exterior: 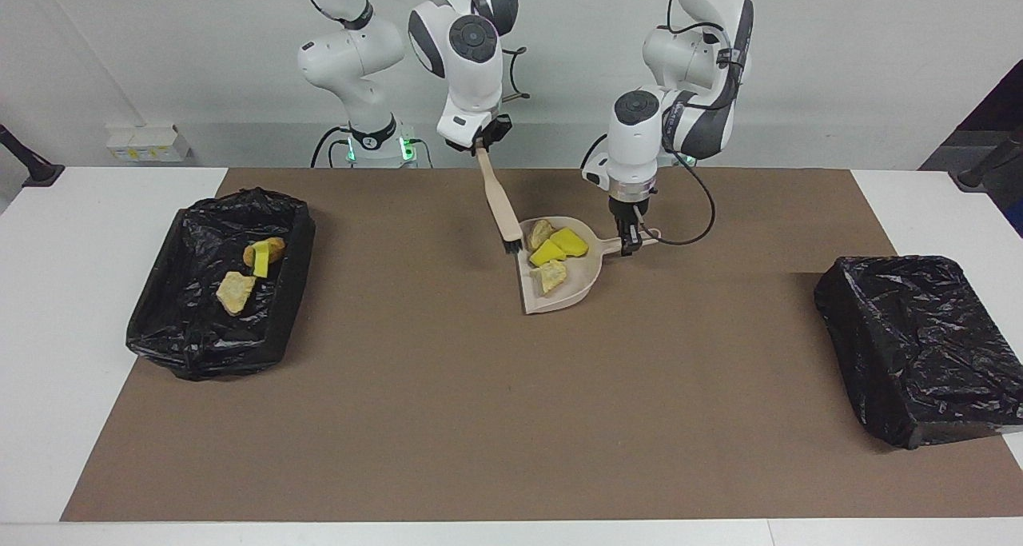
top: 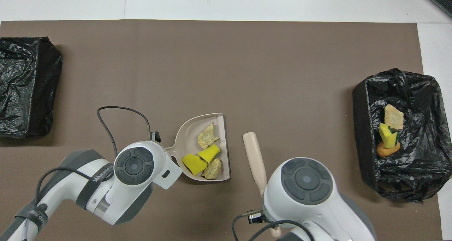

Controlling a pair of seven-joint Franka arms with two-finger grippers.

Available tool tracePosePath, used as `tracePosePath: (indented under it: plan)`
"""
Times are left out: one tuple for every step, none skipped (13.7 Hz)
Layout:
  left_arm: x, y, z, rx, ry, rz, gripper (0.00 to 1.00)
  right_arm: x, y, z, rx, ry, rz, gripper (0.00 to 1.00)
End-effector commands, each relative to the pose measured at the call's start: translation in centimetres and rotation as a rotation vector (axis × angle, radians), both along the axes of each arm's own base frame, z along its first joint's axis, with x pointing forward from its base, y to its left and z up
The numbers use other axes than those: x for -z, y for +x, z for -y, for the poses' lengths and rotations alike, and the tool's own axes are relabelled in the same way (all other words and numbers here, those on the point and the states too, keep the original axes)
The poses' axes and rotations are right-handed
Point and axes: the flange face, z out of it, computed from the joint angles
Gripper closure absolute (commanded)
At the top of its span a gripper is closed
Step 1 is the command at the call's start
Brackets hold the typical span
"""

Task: Sweep and dump trash in bin
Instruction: 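Lift the loaded dustpan with the left gripper toward the far black bag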

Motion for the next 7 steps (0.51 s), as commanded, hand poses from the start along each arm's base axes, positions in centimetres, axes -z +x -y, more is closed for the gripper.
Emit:
tracePosePath:
  plan:
    - [-1.1, 2.6, -1.6, 0.005, -0.035, 0.019, 1.0, -1.7, 1.3, 2.6, 0.087, -0.019, -0.022, 1.0]
    - [-2.3, 3.3, -1.9, 0.027, -0.049, 0.032, 1.0, -1.4, 1.2, 2.9, 0.092, -0.022, -0.034, 1.0]
    - [-3.6, 4.4, -2.4, 0.04, -0.071, 0.037, 1.0, -1.3, 1.2, 3.4, 0.105, -0.019, -0.052, 1.0]
    - [-4.5, 5.4, -3.6, 0.039, -0.096, 0.032, 1.0, -1.2, 1.4, 3.9, 0.128, -0.008, -0.071, 1.0]
    - [-5.7, 6.5, -4.8, 0.046, -0.119, 0.029, 1.0, -1.1, 1.3, 4.0, 0.136, -0.006, -0.078, 1.0]
    - [-6.8, 7.5, -6.4, 0.048, -0.131, 0.017, 1.0, -1.1, 1.3, 4.1, 0.141, -0.007, -0.079, 1.0]
    - [-8.3, 8.6, -8.0, 0.041, -0.149, 0.005, 1.0, -0.9, 1.2, 4.0, 0.151, 0.0, -0.085, 1.0]
